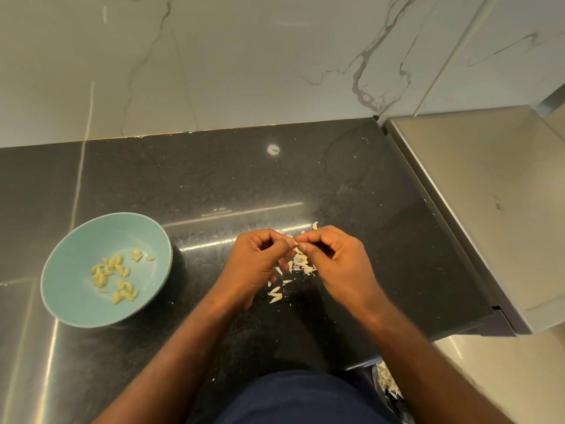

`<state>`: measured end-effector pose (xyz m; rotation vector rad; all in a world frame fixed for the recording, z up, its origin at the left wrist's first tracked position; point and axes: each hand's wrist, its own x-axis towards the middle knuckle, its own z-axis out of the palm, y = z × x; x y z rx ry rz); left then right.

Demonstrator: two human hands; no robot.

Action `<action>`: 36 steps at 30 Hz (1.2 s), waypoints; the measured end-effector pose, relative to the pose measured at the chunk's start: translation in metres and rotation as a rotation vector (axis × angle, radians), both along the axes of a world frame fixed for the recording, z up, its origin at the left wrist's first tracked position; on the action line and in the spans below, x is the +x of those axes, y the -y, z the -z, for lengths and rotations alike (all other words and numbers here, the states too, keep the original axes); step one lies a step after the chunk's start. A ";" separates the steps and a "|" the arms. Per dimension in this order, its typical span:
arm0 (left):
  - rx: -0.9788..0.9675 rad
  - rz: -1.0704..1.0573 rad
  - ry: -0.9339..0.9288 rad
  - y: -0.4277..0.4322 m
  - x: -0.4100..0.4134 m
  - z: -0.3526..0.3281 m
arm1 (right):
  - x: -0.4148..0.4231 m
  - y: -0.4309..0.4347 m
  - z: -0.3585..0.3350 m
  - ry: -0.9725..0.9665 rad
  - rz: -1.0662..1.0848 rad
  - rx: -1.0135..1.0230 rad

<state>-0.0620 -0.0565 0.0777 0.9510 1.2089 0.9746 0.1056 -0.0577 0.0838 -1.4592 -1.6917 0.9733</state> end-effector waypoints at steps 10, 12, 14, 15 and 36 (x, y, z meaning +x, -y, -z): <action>-0.021 0.029 -0.007 -0.004 0.009 -0.003 | 0.006 0.001 0.000 0.020 0.000 0.048; -0.023 0.027 -0.013 -0.004 0.011 -0.003 | 0.006 0.003 -0.001 0.006 0.002 0.041; -0.025 0.026 -0.015 -0.003 0.013 -0.003 | 0.005 0.004 -0.002 -0.002 0.003 0.040; -0.027 0.023 -0.009 -0.003 0.015 -0.003 | 0.005 0.005 -0.003 -0.004 0.009 0.037; -0.020 0.068 0.025 -0.001 0.008 -0.012 | 0.008 0.004 -0.017 -0.048 -0.009 0.021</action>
